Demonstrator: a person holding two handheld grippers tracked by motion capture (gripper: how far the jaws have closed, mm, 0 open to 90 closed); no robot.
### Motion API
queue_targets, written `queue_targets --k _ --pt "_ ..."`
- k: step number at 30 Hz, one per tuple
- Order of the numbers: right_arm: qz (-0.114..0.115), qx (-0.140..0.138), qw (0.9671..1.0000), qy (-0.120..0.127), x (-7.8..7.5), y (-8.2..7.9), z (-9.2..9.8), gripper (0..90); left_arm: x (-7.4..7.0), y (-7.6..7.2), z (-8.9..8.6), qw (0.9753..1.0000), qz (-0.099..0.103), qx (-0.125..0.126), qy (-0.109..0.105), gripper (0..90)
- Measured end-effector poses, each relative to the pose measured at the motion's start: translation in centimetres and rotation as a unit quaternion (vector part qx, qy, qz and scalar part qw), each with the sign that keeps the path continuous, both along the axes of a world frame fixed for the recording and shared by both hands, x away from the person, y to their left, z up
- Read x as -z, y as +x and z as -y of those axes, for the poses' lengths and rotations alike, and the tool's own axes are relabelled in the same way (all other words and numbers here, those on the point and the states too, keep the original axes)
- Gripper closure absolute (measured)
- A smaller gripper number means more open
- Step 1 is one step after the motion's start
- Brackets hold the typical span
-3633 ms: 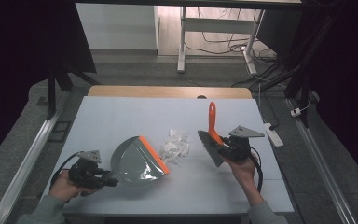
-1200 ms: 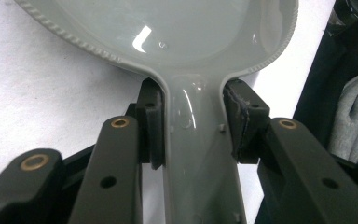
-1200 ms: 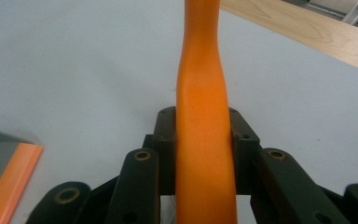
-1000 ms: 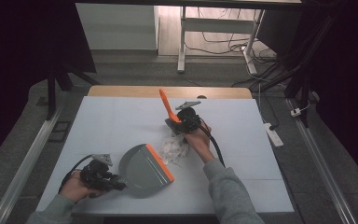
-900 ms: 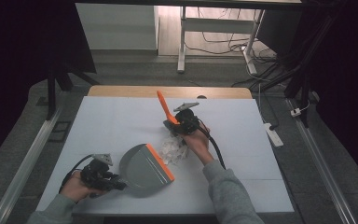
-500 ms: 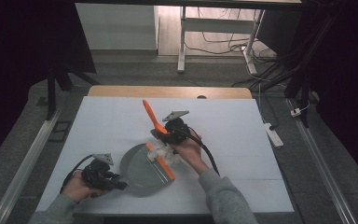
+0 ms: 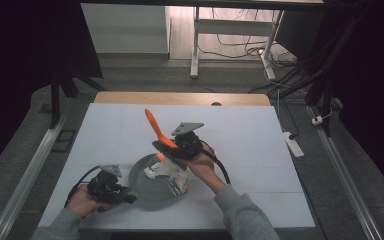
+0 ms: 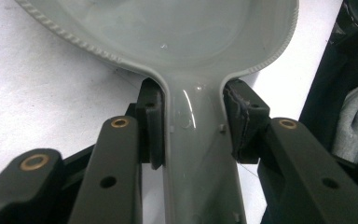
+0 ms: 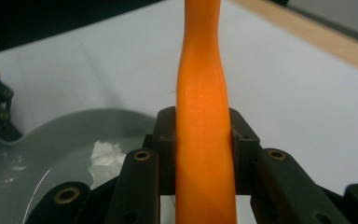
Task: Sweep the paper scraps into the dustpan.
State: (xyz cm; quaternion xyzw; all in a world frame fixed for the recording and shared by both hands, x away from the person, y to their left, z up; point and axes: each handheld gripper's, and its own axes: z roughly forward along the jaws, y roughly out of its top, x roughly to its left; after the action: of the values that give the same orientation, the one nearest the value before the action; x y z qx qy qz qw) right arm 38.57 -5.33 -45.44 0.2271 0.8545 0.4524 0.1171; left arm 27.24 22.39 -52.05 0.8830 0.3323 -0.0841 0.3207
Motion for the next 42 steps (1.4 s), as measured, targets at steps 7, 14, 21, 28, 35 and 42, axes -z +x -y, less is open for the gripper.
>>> queue_targets --k 7,14,21,28,35,42 --pt "0.026 0.064 0.9976 -0.009 -1.7 1.1 3.9 69.9 0.0 -0.1 0.0 1.0 0.001 -0.001 0.0 61.4" --pt "-0.005 0.116 0.9924 -0.042 -0.4 2.0 6.8 69.9 0.0 -0.1 0.1 1.0 0.002 -0.002 0.001 61.4" --pt "-0.03 0.127 0.9898 -0.057 1.2 2.0 7.0 69.9 -0.1 -0.2 0.2 1.0 0.003 -0.004 0.002 61.4" --pt "-0.053 0.139 0.987 -0.059 2.1 1.6 5.9 69.9 0.0 -0.2 0.2 1.0 0.003 -0.004 0.003 61.4" --pt "-0.061 0.128 0.988 -0.061 2.6 1.3 4.1 69.9 -0.1 -0.2 0.2 1.0 0.004 -0.004 0.003 61.4" --pt "-0.069 0.114 0.9891 -0.064 2.9 0.6 2.5 69.9 0.0 -0.2 0.4 1.0 0.004 -0.006 0.003 61.4"
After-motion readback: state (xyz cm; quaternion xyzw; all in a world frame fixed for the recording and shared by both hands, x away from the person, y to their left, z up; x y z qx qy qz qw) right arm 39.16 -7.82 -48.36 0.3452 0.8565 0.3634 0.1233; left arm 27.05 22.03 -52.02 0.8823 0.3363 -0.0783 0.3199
